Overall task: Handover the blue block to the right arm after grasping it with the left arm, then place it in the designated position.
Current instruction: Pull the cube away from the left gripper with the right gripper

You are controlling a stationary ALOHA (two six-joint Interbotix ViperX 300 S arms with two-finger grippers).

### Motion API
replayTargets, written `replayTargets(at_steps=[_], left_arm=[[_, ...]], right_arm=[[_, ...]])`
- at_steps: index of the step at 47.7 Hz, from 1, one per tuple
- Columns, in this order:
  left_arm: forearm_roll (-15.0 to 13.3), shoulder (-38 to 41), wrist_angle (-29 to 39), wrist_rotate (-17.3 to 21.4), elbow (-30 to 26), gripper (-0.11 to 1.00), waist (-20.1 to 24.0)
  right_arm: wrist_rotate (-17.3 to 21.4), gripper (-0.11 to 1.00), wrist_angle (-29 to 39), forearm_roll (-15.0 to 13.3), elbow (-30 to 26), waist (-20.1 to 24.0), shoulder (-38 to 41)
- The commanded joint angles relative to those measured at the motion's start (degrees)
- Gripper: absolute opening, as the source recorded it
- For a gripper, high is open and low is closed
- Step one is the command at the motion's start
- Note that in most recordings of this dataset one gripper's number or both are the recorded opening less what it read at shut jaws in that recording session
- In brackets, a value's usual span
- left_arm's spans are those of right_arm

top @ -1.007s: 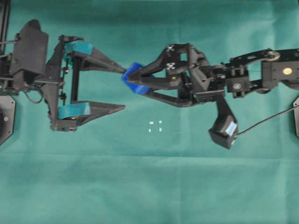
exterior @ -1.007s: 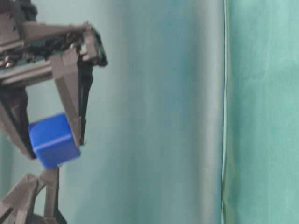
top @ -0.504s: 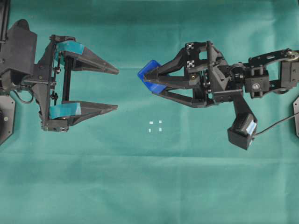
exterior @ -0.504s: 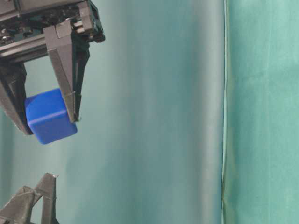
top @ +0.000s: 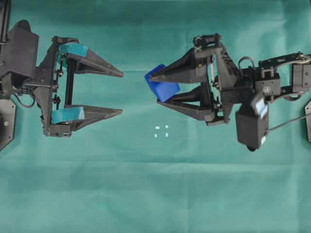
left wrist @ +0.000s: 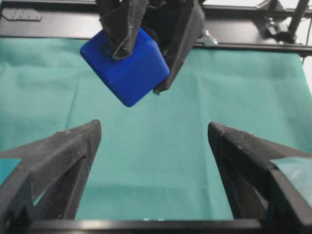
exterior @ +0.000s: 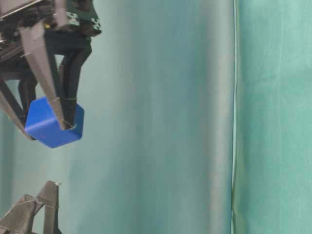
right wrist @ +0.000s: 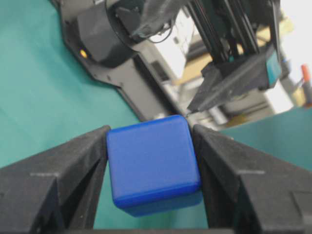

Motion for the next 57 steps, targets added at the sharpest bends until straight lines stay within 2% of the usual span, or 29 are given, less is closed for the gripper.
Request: replayTargets(at_steps=[1, 13, 20, 24, 29, 57], left_arm=[[0.09, -0.35, -0.26, 0.09, -0.79, 1.00, -0.18], [0.09, -0.35, -0.26, 0.18, -0.88, 1.00, -0.18], [0.09, -0.35, -0.26, 0.26, -0.88, 1.00, -0.18], [0.09, -0.26, -0.26, 0.35, -0.88, 1.00, -0.18], [0.09, -0.35, -0.26, 0.26, -0.88, 1.00, -0.18], [0.09, -0.26, -0.26, 0.26, -0.97, 1.00, -0.18]], right_arm=[[5.19, 0.58, -0.09, 0.97, -1.32, 0.18, -1.58], [24.52, 0.57, -0.09, 1.41, -1.41, 0.44, -2.81], [33.22, 0.57, 0.00, 1.41, -1.32, 0.44, -3.60], [35.95, 0.56, 0.26, 1.41, -1.32, 0.35, -3.78], [37.71, 0.56, 2.02, 1.41, -1.41, 0.35, -3.78], [37.97, 0.56, 3.34, 1.49, -1.41, 0.44, -3.78]])
